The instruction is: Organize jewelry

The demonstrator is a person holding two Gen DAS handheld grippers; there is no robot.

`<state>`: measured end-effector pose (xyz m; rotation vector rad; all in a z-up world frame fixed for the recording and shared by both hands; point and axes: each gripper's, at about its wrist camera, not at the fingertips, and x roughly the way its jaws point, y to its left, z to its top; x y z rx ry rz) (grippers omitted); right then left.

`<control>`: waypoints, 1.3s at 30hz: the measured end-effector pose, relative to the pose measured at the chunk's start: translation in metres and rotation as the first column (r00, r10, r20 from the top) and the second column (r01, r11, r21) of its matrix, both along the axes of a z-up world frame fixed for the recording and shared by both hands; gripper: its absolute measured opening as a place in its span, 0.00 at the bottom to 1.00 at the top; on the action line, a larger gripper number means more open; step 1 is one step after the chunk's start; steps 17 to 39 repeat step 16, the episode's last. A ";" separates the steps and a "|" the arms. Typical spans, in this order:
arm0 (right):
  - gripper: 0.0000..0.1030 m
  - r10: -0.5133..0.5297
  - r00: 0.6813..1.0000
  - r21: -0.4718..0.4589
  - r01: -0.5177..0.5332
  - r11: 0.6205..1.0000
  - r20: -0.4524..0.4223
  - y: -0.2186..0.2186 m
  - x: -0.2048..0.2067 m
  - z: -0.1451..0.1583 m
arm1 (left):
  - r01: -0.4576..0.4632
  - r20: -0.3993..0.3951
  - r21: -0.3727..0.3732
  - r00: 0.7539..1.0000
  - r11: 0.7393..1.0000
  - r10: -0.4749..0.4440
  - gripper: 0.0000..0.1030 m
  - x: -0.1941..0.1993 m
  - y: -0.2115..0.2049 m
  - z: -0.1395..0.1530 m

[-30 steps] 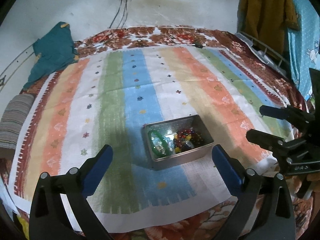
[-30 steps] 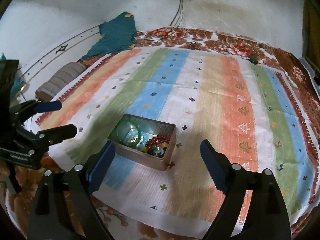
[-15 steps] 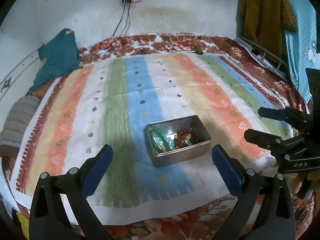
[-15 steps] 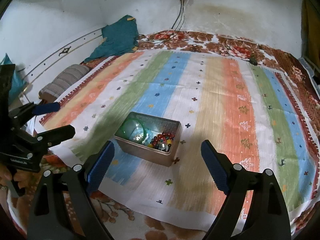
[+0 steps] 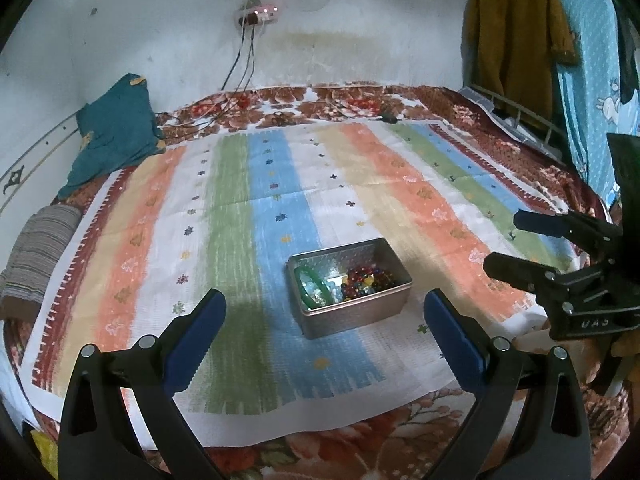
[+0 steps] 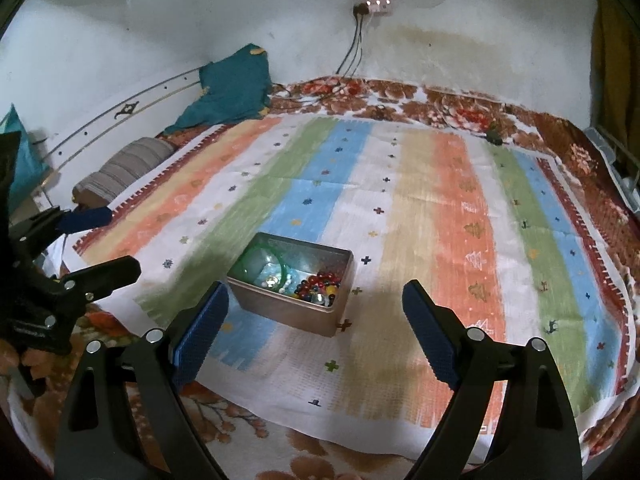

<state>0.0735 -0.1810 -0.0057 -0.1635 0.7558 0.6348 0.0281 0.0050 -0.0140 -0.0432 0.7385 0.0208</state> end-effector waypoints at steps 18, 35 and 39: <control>0.94 0.026 0.999 0.004 -0.026 1.000 0.045 0.001 -0.009 0.003 | 0.005 0.015 0.000 1.000 1.000 -0.005 0.94 0.000 -0.002 0.004; 0.94 0.026 0.999 0.004 -0.026 1.000 0.045 0.001 -0.009 0.003 | 0.005 0.015 0.000 1.000 1.000 -0.005 0.94 0.000 -0.002 0.004; 0.94 0.026 0.999 0.004 -0.026 1.000 0.045 0.001 -0.009 0.003 | 0.005 0.015 0.000 1.000 1.000 -0.005 0.94 0.000 -0.002 0.004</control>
